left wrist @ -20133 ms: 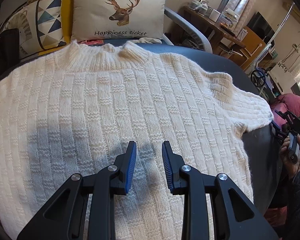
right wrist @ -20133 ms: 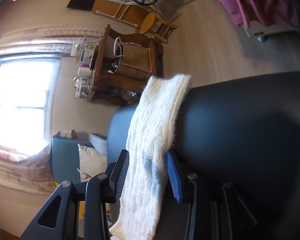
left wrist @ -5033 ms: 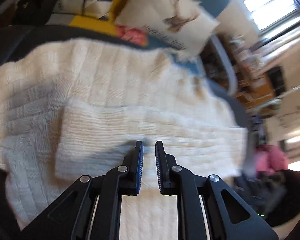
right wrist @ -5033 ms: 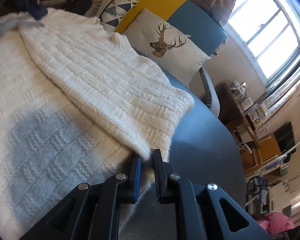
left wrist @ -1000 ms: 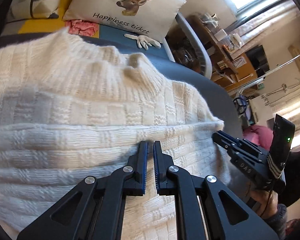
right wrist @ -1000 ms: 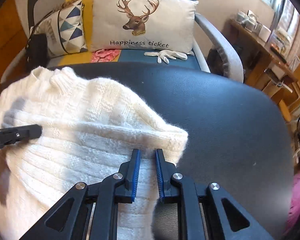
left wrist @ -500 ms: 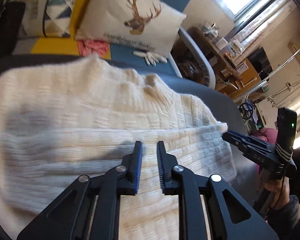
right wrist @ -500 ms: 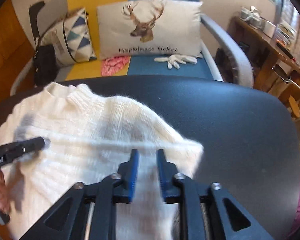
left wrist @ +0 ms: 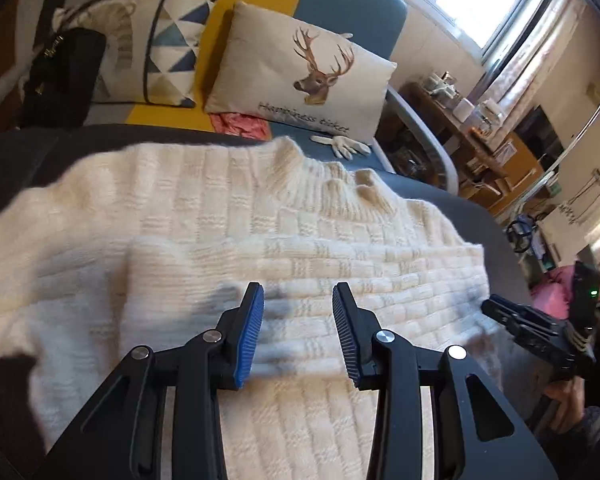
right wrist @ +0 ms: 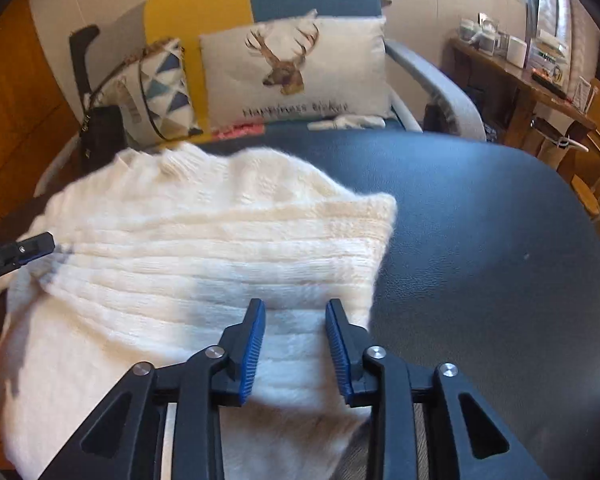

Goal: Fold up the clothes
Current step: 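Open both grippers and withdraw them above the folded sweater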

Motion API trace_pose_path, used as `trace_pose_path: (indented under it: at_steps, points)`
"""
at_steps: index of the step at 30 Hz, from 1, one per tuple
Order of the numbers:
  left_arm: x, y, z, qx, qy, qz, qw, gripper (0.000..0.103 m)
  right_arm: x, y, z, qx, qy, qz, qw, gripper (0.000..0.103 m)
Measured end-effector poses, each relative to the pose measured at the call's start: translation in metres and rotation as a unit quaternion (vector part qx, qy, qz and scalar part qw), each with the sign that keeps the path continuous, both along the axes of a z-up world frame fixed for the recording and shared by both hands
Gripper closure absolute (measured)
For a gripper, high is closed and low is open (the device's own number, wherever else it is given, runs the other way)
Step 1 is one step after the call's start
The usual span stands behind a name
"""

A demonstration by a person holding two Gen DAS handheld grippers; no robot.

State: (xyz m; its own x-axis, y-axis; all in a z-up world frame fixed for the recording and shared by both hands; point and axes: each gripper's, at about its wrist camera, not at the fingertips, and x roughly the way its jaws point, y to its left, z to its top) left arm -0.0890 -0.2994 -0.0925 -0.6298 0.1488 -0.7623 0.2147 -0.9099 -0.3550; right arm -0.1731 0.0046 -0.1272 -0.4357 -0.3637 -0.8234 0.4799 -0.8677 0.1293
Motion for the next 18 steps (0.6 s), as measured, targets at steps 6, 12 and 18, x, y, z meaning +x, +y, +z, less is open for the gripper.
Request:
trace_pose_path:
  at_steps: [6, 12, 18]
  points:
    - [0.01, -0.018, -0.022, -0.025, -0.043, 0.028, 0.9984, 0.064, 0.03, -0.014, -0.01, 0.046, 0.035, 0.019, 0.998, 0.068]
    - [0.056, -0.017, -0.001, -0.007, 0.008, 0.036, 0.9993, 0.064, 0.07, 0.006, 0.012, 0.015, 0.043, 0.014, 0.999, 0.068]
    - [0.073, 0.001, -0.018, -0.026, -0.023, 0.021, 0.9992, 0.064, 0.095, 0.027, -0.006, 0.008, 0.007, -0.011, 1.0, 0.068]
